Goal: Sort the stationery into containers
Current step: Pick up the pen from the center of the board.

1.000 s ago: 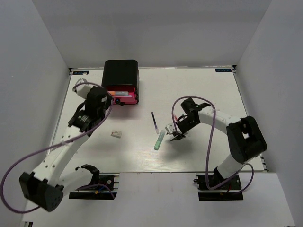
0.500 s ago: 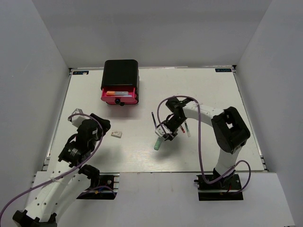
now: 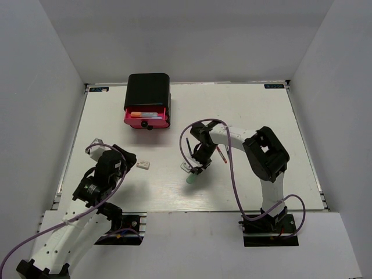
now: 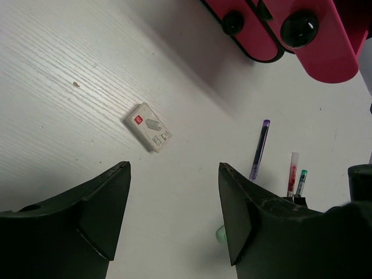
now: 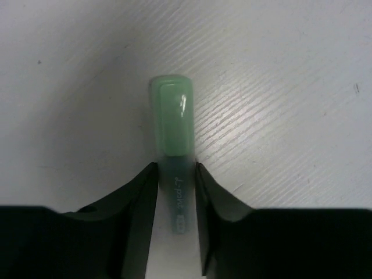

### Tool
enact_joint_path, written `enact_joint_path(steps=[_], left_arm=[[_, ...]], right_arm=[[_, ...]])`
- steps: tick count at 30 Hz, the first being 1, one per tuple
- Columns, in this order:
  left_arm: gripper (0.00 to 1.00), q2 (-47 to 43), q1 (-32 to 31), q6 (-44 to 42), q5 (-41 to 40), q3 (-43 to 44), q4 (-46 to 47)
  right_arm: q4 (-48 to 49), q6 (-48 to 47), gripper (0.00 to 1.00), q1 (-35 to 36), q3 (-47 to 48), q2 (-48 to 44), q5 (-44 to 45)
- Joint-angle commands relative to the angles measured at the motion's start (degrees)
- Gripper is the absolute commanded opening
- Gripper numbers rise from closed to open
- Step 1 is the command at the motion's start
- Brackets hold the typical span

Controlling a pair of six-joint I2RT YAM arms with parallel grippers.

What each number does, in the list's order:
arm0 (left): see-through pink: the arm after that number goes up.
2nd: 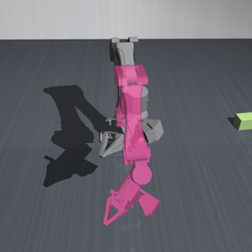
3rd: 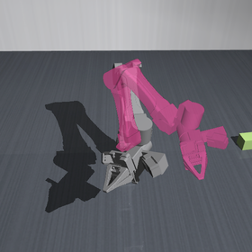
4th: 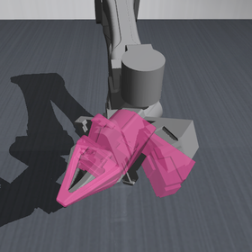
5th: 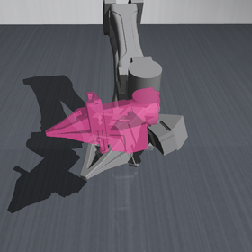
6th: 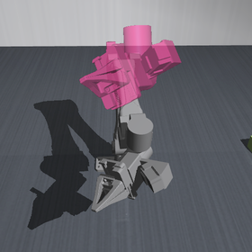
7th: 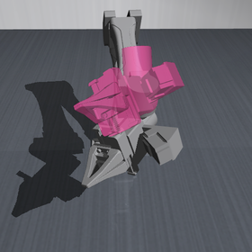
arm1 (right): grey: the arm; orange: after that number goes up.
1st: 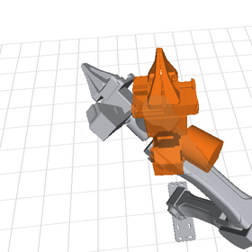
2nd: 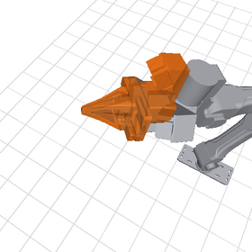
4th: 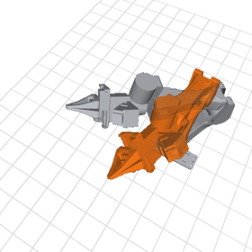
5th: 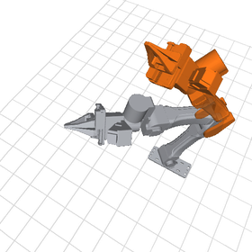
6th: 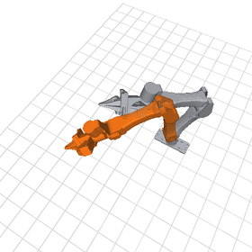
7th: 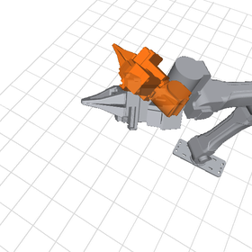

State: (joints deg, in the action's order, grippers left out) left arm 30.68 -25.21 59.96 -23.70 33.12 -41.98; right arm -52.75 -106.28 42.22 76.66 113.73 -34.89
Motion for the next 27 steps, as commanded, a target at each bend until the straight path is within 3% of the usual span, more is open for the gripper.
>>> enact_joint_path(steps=[1, 2, 3, 5, 7, 9, 10, 12, 13, 17, 22, 27], left_arm=[[0.72, -0.35, 0.25, 0.42, 1.64, -0.69, 0.58], [0.72, -0.35, 0.25, 0.42, 1.64, -0.69, 1.1], [0.72, -0.35, 0.25, 0.42, 1.64, -1.21, 1.72], [0.73, -0.35, 0.25, 0.42, 2.35, -1.83, 2.68], [0.73, -0.35, 0.25, 0.94, 3.4, -2.54, 3.74], [0.73, -0.35, 0.25, 0.94, 4.1, -4.11, 5.23], [0.73, -0.35, 0.25, 1.47, 4.71, -4.12, 6.37], [0.73, -0.35, 0.25, 1.47, 5.24, -5.43, 7.6], [0.73, -0.35, 0.25, 1.47, 5.25, -5.44, 8.66], [0.73, 1.05, 0.25, 1.47, 5.25, -5.44, 10.34], [0.73, 3.25, 0.25, 1.47, 5.25, -5.44, 11.47], [0.73, 2.55, 0.25, 2.08, 5.77, -5.96, 11.48]], right_arm=[[-3.58, 0.45, 0.31, 0.85, 1.21, 2.11, 4.3], [-4.02, 0.81, 0.19, 0.85, 1.29, 2.19, 4.48], [-5.16, 1.59, 0.14, 0.5, 1.3, 2.02, 4.05], [-5.34, 2.91, 0.06, 0.41, 0.86, -0.17, 3.35], [-3.86, 10.44, 0.0, -0.12, 1.12, -4.45, -0.24], [-1.67, 15.11, 0.0, -0.29, 1.91, -6.76, -3.58], [1.65, 25.49, 0.0, -0.21, 3.04, -9.38, -4.73], [8.43, 36.77, 0.0, -0.12, 5.85, -13.69, -6.85], [17.33, 44.5, 0.0, 0.06, 6.48, -14.41, -6.68], [32.17, 59.92, 0.0, -0.12, 10.08, -15.91, 0.5], [42.62, 68.74, 0.0, 0.06, 20.18, -8.72, 6.32], [49.84, 75.85, 0.0, 0.41, 31.23, -0.91, 5.36]])
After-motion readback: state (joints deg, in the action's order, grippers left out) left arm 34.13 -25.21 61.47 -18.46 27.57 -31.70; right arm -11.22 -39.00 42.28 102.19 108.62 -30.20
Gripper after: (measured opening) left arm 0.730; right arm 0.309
